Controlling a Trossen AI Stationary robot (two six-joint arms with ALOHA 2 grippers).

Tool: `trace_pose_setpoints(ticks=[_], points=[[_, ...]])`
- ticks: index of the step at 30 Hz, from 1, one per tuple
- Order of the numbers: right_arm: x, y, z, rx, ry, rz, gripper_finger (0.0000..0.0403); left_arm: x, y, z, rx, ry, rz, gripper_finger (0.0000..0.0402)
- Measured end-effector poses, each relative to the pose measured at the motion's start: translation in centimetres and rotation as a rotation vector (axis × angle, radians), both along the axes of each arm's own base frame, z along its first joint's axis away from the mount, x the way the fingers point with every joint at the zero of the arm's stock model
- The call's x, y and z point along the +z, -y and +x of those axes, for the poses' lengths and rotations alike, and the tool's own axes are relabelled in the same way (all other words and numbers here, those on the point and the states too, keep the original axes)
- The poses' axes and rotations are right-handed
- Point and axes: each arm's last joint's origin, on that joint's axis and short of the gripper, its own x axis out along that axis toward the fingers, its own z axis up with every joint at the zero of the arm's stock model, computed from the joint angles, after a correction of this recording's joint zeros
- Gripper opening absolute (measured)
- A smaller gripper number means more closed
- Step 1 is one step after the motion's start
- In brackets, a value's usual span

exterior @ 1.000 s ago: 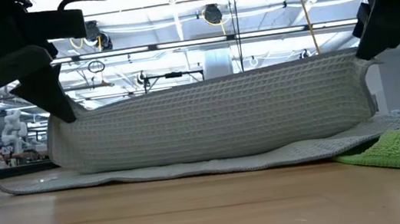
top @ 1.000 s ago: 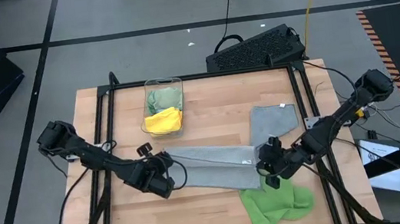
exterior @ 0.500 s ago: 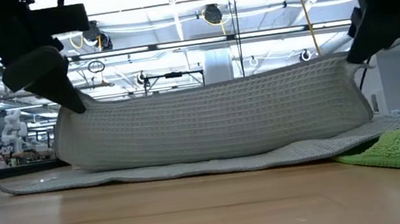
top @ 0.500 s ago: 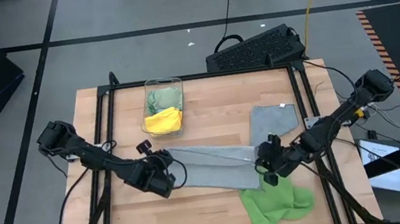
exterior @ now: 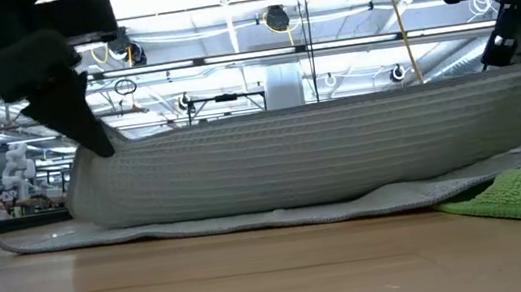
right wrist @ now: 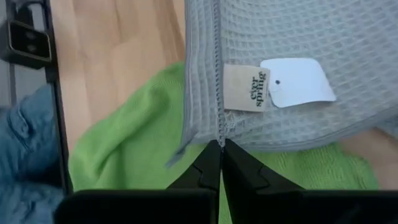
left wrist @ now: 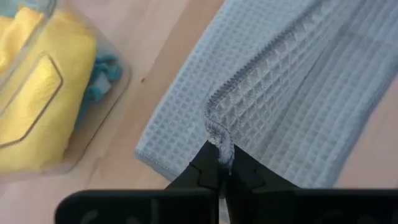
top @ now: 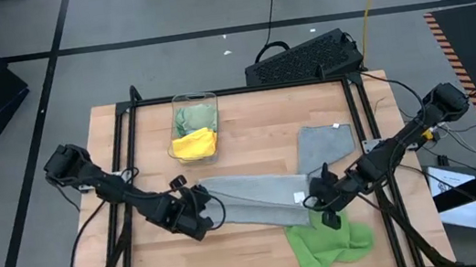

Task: Fold microfiber towels
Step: Fold the left gray microfiber cloth on the table

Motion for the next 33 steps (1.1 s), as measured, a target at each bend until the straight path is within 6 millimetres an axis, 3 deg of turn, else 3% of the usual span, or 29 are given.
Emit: trace_pose_setpoints(ticks=[5, 11, 27, 33], points=[[0.2, 0.1, 0.3, -0.095, 0.042, 0.002, 0.0004, -1.1, -0.3, -0.9, 0.005, -0.026, 0.047, 0.0018], [-0.4, 0.1, 0.7, -0.137, 0.040, -0.022, 0.0004, -2.3, -1.0, -1.7, 0.037, -0.045, 0.089, 0.0006], [-0.8, 0.1, 1.3, -0.093, 0.019, 0.008, 0.0004, -2.4, 0.0, -1.1, -0.006, 0.012, -0.021, 0.0020], [-1.5, -0.2, 1.6, -0.076, -0.010, 0.014, 0.0004, -2.4, -0.1, -1.2, -0.020, -0.006, -0.017, 0.0005]])
